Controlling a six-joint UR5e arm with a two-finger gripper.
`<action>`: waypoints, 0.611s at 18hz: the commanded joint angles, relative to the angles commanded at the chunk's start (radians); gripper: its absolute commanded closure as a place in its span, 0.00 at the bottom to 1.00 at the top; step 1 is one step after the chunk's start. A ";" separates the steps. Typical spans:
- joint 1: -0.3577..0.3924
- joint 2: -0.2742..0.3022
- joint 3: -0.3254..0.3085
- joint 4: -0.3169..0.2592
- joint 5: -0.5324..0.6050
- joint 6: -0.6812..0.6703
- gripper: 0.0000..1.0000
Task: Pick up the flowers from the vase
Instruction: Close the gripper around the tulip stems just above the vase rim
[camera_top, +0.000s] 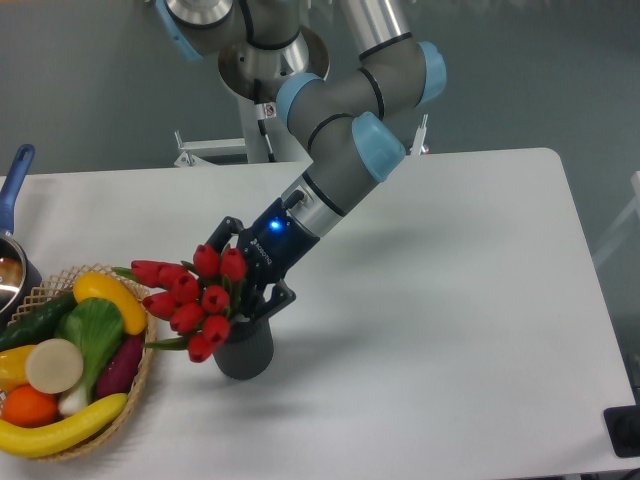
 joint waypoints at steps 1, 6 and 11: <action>0.002 0.002 -0.002 0.000 0.000 -0.002 0.63; 0.006 0.002 0.000 0.000 -0.002 -0.005 0.66; 0.014 0.011 0.009 0.000 -0.009 -0.041 0.66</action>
